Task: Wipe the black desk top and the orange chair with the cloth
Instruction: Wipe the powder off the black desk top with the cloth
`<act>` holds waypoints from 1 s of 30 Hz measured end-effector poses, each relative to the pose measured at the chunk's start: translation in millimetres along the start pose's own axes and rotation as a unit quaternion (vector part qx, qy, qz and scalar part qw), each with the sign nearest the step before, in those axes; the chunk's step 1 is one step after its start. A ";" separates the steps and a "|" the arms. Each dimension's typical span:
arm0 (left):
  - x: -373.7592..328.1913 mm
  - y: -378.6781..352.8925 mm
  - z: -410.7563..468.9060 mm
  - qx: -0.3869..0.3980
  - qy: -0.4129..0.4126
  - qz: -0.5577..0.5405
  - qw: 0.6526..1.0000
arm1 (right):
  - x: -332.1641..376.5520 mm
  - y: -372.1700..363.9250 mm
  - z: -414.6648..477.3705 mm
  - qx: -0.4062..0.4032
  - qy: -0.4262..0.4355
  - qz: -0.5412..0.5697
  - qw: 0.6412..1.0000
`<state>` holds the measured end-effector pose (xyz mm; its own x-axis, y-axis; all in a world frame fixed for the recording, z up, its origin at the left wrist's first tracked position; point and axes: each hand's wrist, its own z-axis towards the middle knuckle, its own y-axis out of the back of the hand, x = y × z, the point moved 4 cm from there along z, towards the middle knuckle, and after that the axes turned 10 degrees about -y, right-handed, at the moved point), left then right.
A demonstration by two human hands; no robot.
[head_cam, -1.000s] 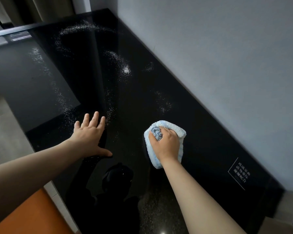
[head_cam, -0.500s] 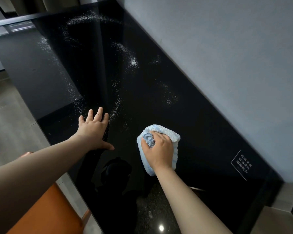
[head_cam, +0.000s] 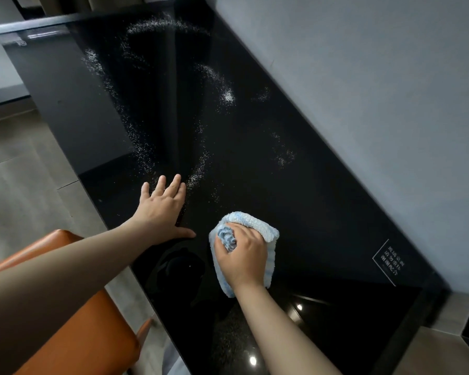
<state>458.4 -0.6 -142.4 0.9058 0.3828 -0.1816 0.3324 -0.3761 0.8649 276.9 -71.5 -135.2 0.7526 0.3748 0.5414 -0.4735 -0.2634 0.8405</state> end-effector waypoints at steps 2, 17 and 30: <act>6.6 -1.4 -16.6 -0.011 -0.015 -0.022 1.000 | 4.4 -2.4 -7.3 0.007 0.000 -0.004 1.000; 69.6 -38.1 -75.4 0.030 0.086 0.000 0.996 | 33.6 -21.8 -60.8 0.021 -0.001 -0.021 1.000; 82.4 -25.6 -72.3 0.041 0.055 0.016 0.997 | 57.1 -33.1 -99.8 0.038 0.011 -0.021 0.999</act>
<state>505.5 101.6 -145.6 0.8831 0.4588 -0.0978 0.3282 -0.4554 0.8276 289.9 47.4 -130.1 0.7607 0.4067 0.5060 -0.4045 -0.3127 0.8594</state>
